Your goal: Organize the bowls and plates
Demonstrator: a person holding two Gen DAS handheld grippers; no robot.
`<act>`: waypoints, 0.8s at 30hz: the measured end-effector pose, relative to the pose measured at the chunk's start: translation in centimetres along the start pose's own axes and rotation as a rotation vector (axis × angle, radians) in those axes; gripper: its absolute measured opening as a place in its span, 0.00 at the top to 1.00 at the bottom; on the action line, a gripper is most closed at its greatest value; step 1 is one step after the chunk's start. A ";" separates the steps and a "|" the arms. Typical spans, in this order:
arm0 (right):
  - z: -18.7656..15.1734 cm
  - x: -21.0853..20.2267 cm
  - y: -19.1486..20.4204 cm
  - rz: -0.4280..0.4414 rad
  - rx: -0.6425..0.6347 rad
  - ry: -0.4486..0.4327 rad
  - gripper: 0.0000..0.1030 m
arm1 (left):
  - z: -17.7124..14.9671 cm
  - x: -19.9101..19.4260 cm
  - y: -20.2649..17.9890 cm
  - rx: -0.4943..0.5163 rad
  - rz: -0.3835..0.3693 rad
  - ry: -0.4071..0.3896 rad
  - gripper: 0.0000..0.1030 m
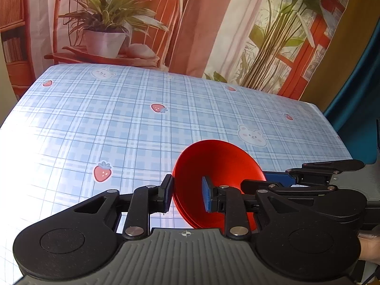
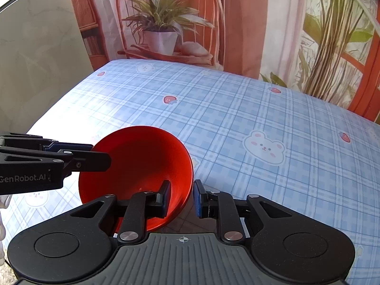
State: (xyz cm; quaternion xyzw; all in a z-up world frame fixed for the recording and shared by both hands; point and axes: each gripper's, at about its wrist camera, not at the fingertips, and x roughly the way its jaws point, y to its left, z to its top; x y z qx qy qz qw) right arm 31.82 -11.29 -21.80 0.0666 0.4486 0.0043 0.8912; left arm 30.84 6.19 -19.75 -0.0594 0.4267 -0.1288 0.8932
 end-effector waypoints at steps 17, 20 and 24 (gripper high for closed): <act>-0.7 0.6 0.1 0.035 -0.017 0.029 0.80 | -1.6 1.7 0.7 -0.056 -0.040 0.065 0.70; -0.8 0.6 0.2 0.037 -0.014 0.027 0.80 | -1.9 1.7 0.6 -0.055 -0.040 0.062 0.74; -0.8 0.6 0.1 0.044 -0.002 0.028 0.80 | -2.1 1.3 0.7 -0.095 -0.034 0.055 0.76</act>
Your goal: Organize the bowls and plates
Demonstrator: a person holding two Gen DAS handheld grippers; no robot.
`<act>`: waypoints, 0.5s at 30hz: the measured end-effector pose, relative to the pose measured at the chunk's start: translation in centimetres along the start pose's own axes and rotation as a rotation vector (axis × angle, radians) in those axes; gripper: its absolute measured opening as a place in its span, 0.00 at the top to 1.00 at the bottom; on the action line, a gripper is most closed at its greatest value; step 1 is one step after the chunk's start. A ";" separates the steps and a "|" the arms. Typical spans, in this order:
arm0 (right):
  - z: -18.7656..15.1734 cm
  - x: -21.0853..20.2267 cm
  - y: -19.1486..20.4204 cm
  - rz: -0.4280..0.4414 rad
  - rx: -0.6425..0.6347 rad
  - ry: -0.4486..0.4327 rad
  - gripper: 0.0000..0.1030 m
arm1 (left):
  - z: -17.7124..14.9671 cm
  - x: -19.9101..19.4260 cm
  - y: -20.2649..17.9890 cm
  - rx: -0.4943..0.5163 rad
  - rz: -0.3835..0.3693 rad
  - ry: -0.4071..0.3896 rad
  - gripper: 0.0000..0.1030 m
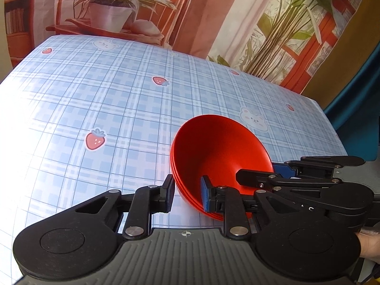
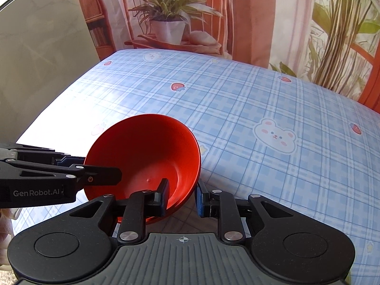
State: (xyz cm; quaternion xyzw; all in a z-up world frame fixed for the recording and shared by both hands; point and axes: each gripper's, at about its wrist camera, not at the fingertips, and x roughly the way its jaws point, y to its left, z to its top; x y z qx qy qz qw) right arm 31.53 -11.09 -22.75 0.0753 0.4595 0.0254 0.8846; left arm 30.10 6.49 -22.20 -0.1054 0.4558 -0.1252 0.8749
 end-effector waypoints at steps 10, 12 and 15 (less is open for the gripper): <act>0.3 -2.3 -1.0 0.034 0.098 -0.065 0.80 | -0.1 -1.5 -0.9 -0.032 -0.005 -0.049 0.76; 0.2 -2.9 -1.1 0.032 0.102 -0.083 0.80 | -0.1 -1.9 -1.1 -0.038 -0.010 -0.060 0.76; -0.1 -3.7 -1.1 0.031 0.108 -0.112 0.80 | -0.2 -2.3 -1.4 -0.035 -0.012 -0.073 0.76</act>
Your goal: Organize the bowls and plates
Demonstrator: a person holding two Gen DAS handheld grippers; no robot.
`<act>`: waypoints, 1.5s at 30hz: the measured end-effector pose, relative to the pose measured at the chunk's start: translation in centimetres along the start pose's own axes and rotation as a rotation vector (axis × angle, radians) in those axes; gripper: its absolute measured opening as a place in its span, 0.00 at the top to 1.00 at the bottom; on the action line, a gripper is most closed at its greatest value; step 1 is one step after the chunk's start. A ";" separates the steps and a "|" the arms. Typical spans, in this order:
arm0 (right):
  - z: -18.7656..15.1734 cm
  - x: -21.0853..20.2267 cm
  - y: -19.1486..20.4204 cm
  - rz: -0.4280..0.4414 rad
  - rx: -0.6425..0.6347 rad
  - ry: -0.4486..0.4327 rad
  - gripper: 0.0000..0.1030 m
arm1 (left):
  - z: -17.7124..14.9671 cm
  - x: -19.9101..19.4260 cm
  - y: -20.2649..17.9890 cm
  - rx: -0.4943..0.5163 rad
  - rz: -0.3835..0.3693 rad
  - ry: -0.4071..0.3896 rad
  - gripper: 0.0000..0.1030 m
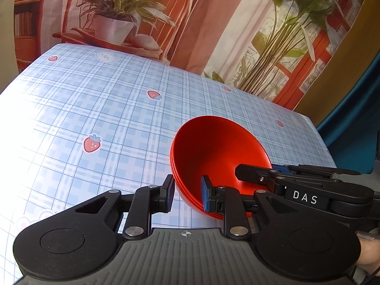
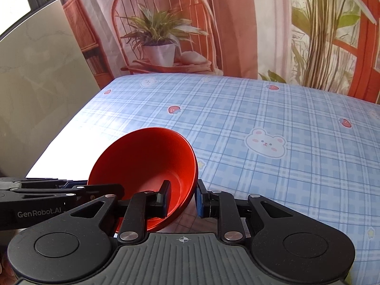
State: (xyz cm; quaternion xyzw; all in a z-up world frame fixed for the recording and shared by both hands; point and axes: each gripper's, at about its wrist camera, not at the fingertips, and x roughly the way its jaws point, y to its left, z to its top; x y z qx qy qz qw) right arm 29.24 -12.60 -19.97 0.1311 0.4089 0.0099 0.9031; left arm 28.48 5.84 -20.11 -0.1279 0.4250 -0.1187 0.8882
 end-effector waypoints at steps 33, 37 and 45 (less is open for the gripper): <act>-4.8 -9.3 -3.6 -0.057 0.062 -0.168 0.80 | -2.4 -2.2 -5.8 0.096 -0.111 0.010 0.76; -5.1 -9.8 -4.1 -0.057 0.073 -0.175 0.80 | -2.6 -2.2 -6.3 0.104 -0.113 0.017 0.76; -5.9 -11.3 -5.6 -0.080 0.086 -0.196 0.80 | -3.3 -2.1 -8.2 0.147 -0.136 0.036 0.76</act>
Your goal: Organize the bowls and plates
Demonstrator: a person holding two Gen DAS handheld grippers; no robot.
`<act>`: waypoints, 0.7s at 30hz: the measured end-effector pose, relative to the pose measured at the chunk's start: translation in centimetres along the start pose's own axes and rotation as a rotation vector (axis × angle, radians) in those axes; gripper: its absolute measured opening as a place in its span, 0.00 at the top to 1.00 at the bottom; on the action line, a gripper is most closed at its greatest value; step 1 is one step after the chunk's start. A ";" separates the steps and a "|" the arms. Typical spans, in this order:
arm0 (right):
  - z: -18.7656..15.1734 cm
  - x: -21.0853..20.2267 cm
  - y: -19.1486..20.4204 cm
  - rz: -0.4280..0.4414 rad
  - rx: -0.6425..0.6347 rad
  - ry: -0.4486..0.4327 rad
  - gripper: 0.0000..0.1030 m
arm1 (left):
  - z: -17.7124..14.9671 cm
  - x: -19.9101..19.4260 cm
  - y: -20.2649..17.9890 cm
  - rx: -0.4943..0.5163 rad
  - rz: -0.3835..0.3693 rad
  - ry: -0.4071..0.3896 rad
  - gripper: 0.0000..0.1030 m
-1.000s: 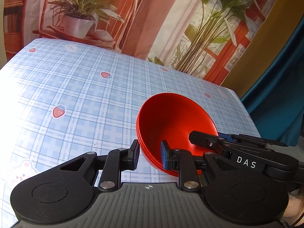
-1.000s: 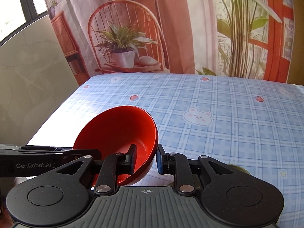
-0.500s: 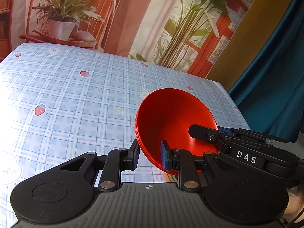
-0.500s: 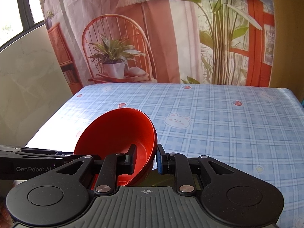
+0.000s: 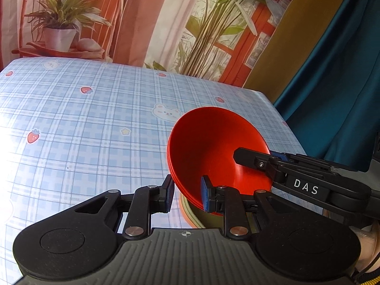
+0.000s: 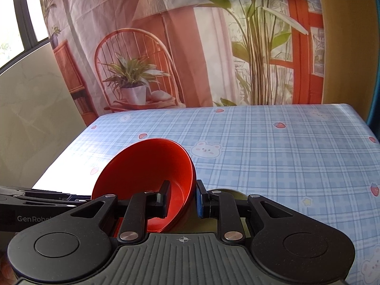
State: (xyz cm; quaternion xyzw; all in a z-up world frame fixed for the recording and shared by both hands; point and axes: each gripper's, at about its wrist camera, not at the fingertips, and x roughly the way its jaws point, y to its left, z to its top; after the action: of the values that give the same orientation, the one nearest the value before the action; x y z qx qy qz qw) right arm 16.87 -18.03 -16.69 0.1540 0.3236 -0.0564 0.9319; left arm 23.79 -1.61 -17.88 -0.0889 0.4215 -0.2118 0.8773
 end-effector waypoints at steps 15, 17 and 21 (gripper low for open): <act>-2.6 -1.2 -4.0 -0.061 0.041 0.041 0.80 | -2.2 3.3 -2.5 0.041 -0.035 0.098 0.76; -2.9 -1.0 -4.4 -0.059 0.049 0.045 0.80 | -2.4 3.6 -2.5 0.041 -0.031 0.106 0.76; -3.5 -0.4 -4.6 -0.059 0.050 0.052 0.80 | -2.3 4.3 -2.5 0.040 -0.018 0.119 0.75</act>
State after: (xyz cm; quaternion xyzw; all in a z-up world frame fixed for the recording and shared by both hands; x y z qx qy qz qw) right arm 13.55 -21.26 -20.13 0.1690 0.3505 -0.0879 0.9170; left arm 23.70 -5.70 -21.50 -0.0623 0.4678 -0.2328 0.8504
